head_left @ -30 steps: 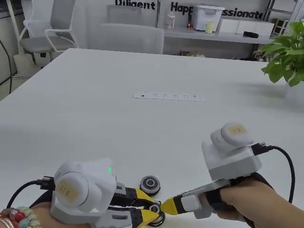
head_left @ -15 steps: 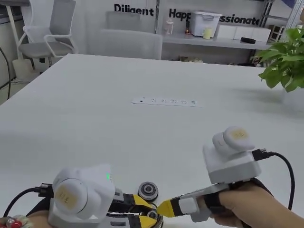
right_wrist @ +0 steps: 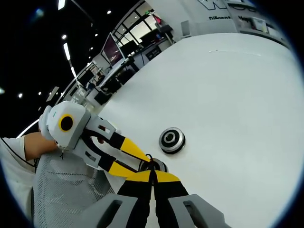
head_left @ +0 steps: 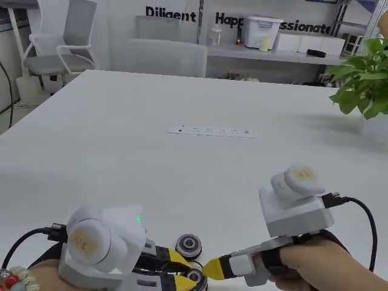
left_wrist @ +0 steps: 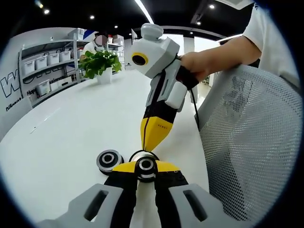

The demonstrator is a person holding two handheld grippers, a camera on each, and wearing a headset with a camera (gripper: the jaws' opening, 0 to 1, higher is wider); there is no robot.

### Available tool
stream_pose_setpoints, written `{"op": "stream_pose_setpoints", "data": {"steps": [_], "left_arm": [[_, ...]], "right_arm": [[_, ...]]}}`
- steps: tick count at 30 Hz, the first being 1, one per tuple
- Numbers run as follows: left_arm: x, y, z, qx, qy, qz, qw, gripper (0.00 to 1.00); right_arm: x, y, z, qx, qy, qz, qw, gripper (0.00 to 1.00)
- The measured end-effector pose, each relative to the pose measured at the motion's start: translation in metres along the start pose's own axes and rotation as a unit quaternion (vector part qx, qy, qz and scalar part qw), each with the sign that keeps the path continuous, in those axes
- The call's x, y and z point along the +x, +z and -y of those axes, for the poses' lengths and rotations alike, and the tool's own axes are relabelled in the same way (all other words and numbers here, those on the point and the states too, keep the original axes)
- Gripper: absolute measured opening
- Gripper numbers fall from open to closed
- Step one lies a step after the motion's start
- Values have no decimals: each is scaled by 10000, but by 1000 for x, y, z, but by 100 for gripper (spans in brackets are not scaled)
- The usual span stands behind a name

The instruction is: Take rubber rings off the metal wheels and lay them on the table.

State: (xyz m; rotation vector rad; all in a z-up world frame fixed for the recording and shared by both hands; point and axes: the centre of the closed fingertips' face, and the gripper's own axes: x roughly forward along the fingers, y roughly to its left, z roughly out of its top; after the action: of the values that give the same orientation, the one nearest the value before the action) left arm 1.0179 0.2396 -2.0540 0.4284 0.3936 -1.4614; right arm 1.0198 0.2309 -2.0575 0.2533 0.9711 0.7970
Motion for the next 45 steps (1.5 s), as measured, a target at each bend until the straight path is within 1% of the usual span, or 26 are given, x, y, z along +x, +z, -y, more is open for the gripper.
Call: {"op": "stream_pose_setpoints", "data": {"steps": [2, 5, 6, 7, 9, 11, 13, 15, 18, 22, 24, 25, 27, 28, 29, 31, 32, 33, 37, 39, 42, 45], "left_arm": [[-2, 4, -2, -58, 28, 65, 10000, 11], [-5, 8, -6, -250, 84, 149, 9995, 14], [-6, 9, -6, -261, 105, 173, 9995, 15], [-8, 13, -7, -245, 125, 242, 9993, 17], [-11, 18, -10, -251, 184, 320, 9990, 19], [-15, 25, -14, -106, 284, 374, 9988, 20], [-19, 32, -18, -43, 374, 443, 9983, 21], [-25, 42, -22, 18, 470, 544, 9974, 23], [-33, 53, -25, 145, 563, 617, 9964, 29], [-40, 60, -25, 250, 582, 636, 9960, 40], [-42, 62, -22, 224, 500, 630, 9965, 44], [-43, 62, -20, 214, 453, 617, 9968, 47], [-45, 62, -17, 367, 423, 547, 9969, 53], [-46, 59, -14, 408, 329, 409, 9978, 58], [-47, 58, -14, 398, 300, 352, 9981, 63], [-50, 59, -13, 384, 261, 299, 9985, 73], [-52, 60, -12, 411, 258, 300, 9984, 76], [-53, 60, -12, 425, 251, 295, 9983, 78], [-68, 65, -11, 364, 189, 305, 9987, 80], [-74, 65, -11, 333, 198, 289, 9988, 84], [-83, 63, -12, 354, 302, 218, 9987, 90], [-93, 57, -13, 340, 387, 127, 9986, 89]], "right_arm": [[-1, 1, 2, 11, -13, 16, 10000, 0], [-3, 3, 3, 31, -12, 77, 10000, 0], [-3, 4, 3, 28, -25, 109, 9999, 0], [-4, 5, 4, 20, -45, 123, 9999, 0], [-6, 6, 5, -112, -140, 125, 9998, 0], [-6, 7, 5, -129, -141, 136, 9997, 0], [-7, 8, 5, -113, -137, 166, 9997, 0], [-7, 9, 5, -130, -149, 175, 9997, 0], [-7, 10, 4, -156, -152, 202, 9996, 0], [-9, 15, 4, -96, -136, 307, 9994, 0], [-11, 17, 5, -49, -136, 366, 9992, 0], [-12, 18, 6, -32, -140, 389, 9991, 0], [-14, 19, 7, 2, -149, 440, 9989, 0], [-16, 21, 8, 26, -155, 477, 9987, 0], [-16, 22, 8, 39, -155, 501, 9986, 0], [-18, 25, 9, 73, -155, 569, 9982, 0], [-19, 25, 9, 80, -153, 582, 9982, 0], [-20, 26, 9, 95, -152, 604, 9980, 0], [-23, 30, 10, 136, -158, 709, 9973, 0], [-25, 32, 10, 167, -148, 765, 9968, 0], [-26, 34, 10, 184, -144, 814, 9964, 0], [-27, 36, 9, 189, -134, 854, 9961, 0]]}}
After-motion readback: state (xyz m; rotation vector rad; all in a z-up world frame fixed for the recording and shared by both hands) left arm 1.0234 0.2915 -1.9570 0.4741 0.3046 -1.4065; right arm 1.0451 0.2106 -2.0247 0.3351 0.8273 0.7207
